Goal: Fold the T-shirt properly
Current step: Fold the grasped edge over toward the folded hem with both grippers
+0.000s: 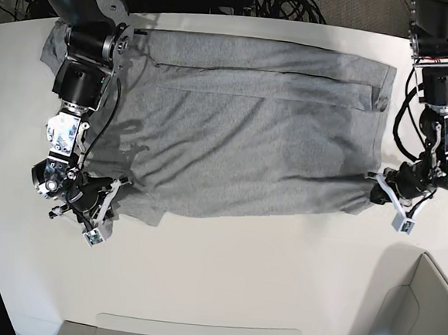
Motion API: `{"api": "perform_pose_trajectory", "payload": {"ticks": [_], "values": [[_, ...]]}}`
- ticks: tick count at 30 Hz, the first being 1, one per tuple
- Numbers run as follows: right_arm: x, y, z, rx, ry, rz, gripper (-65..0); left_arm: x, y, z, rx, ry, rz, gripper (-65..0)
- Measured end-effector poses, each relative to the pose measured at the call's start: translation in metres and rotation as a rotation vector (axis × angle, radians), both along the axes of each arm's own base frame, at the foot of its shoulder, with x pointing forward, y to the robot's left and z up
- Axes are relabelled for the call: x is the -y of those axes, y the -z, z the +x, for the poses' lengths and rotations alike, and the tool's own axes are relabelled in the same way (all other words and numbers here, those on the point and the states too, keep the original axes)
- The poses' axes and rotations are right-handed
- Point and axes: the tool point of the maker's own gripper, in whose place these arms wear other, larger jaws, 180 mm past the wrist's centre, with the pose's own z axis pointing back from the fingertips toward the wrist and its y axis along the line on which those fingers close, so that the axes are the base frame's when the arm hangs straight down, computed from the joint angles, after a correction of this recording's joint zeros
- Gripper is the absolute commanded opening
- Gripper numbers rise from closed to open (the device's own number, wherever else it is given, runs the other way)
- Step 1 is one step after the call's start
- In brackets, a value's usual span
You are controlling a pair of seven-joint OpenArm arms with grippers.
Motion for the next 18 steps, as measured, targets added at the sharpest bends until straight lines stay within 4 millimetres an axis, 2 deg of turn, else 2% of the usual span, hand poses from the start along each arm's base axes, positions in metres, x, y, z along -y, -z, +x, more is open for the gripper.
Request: {"api": "perform_pose_trajectory", "payload": {"ticks": [6,9,14,18], "values": [[0.011,0.002,-0.024,-0.028,0.026,-0.066,-65.0,-0.003,0.006,-0.028,-0.03,0.001,0.021,-65.0],[0.006,-0.006,-0.036,-0.003,0.025,-0.02,-65.0,0.002,0.006,-0.039,-0.029,0.028,0.043,-65.0],[0.009,-0.007,-0.059,-0.013,0.033,-0.052,-65.0,0.013,0.004,-0.055,-0.021,0.075,0.07,-65.0],[0.008,-0.008,-0.072,-0.005,0.031,-0.067,-65.0,0.003,-0.002,-0.071,-0.01,0.037,0.072,-65.0]]}}
